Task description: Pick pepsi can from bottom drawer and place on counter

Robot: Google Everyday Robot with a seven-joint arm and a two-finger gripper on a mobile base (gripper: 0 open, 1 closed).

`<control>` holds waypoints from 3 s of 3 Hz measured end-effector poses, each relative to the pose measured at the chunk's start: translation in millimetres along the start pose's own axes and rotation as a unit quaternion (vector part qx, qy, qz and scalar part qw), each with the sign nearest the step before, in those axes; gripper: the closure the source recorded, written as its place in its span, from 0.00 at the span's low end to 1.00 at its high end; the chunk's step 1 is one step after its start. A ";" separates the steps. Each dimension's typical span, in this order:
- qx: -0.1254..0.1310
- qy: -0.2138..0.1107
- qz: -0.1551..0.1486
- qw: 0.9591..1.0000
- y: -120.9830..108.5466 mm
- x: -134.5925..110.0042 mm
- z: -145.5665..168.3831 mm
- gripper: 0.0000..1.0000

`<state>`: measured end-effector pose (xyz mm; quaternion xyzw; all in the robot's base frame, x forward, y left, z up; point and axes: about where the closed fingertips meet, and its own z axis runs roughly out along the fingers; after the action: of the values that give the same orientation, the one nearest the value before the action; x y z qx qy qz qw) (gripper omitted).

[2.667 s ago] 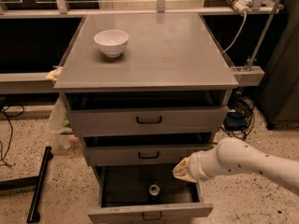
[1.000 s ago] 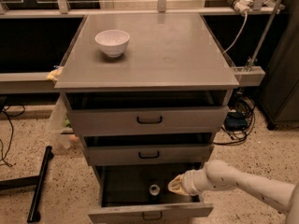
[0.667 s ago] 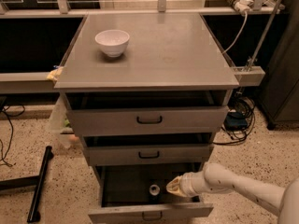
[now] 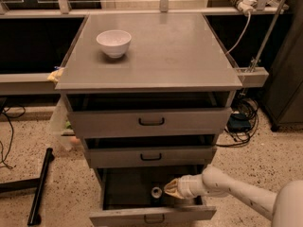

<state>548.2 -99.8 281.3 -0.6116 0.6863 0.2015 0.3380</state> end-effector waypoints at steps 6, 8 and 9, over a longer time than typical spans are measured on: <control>-0.021 -0.056 -0.002 0.998 -6.2 9.0 75.4 0.30; -0.025 -0.063 -0.015 0.998 -5.1 9.1 91.7 0.50; -0.025 -0.063 -0.015 0.998 -5.1 9.1 91.8 0.73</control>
Offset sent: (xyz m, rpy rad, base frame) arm 0.0165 0.0184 -0.0247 0.0926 0.0034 -0.0086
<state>572.9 -43.7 212.1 -0.6165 0.6489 0.2518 0.3680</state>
